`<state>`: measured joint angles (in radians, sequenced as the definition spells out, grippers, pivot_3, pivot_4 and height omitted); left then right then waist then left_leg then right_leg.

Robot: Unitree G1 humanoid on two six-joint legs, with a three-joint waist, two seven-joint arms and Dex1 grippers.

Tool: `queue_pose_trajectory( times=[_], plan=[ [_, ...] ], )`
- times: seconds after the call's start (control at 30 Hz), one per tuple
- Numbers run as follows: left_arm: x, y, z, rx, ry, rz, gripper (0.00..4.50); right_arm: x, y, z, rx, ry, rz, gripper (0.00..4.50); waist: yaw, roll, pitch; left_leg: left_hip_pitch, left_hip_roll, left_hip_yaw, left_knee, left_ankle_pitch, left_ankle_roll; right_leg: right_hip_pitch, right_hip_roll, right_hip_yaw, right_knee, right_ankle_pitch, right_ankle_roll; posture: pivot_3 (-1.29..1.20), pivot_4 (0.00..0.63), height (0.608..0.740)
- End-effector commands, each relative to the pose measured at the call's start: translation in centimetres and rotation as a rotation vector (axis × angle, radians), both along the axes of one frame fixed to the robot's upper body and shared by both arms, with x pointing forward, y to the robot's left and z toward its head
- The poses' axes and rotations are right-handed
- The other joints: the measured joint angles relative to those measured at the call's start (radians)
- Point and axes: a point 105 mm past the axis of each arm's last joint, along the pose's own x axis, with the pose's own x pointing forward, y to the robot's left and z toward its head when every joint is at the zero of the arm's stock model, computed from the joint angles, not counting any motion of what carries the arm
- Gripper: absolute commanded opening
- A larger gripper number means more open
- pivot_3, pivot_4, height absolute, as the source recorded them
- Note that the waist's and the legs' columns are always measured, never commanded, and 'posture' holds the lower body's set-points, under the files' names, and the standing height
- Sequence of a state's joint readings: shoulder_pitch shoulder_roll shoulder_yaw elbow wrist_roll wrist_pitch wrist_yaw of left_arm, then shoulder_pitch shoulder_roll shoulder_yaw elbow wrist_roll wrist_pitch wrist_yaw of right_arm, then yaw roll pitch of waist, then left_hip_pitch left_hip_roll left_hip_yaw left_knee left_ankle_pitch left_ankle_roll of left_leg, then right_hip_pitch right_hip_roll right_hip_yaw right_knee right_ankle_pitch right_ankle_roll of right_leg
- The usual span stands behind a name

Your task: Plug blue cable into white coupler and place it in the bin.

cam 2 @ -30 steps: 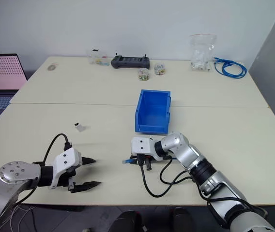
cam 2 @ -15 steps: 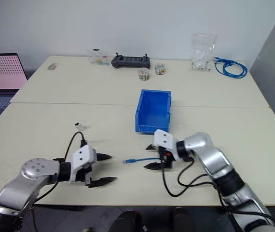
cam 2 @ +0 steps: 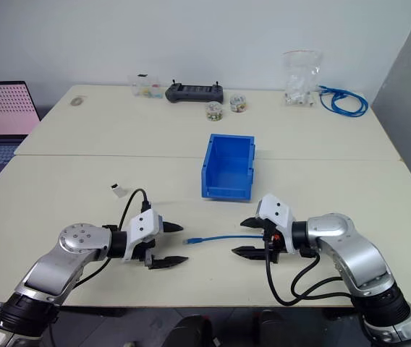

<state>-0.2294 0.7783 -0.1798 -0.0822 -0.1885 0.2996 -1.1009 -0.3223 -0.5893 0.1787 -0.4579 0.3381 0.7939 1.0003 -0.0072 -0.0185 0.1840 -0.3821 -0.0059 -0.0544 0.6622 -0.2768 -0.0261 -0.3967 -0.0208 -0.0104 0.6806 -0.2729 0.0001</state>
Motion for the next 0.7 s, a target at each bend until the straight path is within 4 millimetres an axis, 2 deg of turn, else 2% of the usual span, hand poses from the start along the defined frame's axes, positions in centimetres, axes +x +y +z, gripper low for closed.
queue_pose_trajectory(
  times=[0.03,0.2,0.53,0.63,0.7],
  plan=[
    [-0.2,0.2,-0.5,0.05,0.027,-0.033,3.18,-0.3,-0.3,1.1,0.02,-0.032,-0.01,3.66,0.0,0.0,0.0,0.0,0.0,0.0,0.0,0.0,0.0,0.0,0.0,0.0,0.0,0.0,0.0,0.0,0.15,0.74],
    [-0.6,0.7,-1.2,0.125,0.041,-0.068,2.07,-0.5,-0.5,1.3,0.027,-0.028,-0.025,3.66,-0.002,0.0,0.0,0.0,0.0,0.0,0.0,0.0,0.0,0.0,0.0,0.0,0.0,0.0,0.0,0.0,0.15,0.74],
    [-0.8,-0.8,-1.4,0.129,0.043,-0.126,0.26,-1.8,-0.6,1.8,0.067,-0.035,-0.001,3.66,-0.001,0.0,0.0,0.001,0.0,0.0,0.0,0.0,0.0,0.002,0.0,0.0,0.0,-0.002,0.004,0.0,0.15,0.74],
    [-0.8,-1.3,-1.1,0.106,0.048,-0.132,0.25,-2.4,-0.6,1.9,0.085,-0.032,-0.002,3.66,0.002,0.0,0.0,0.001,0.0,0.0,0.0,0.0,0.0,0.002,0.0,0.0,-0.001,-0.002,0.004,0.0,0.15,0.74],
    [-0.6,-1.7,-0.4,0.07,0.052,-0.135,0.25,-3.5,-0.5,1.8,0.12,0.005,0.003,3.66,0.005,0.0,0.0,0.001,-0.001,0.0,0.0,0.0,0.0,0.002,0.0,0.0,-0.001,-0.003,0.004,0.0,0.15,0.74]
  ],
)
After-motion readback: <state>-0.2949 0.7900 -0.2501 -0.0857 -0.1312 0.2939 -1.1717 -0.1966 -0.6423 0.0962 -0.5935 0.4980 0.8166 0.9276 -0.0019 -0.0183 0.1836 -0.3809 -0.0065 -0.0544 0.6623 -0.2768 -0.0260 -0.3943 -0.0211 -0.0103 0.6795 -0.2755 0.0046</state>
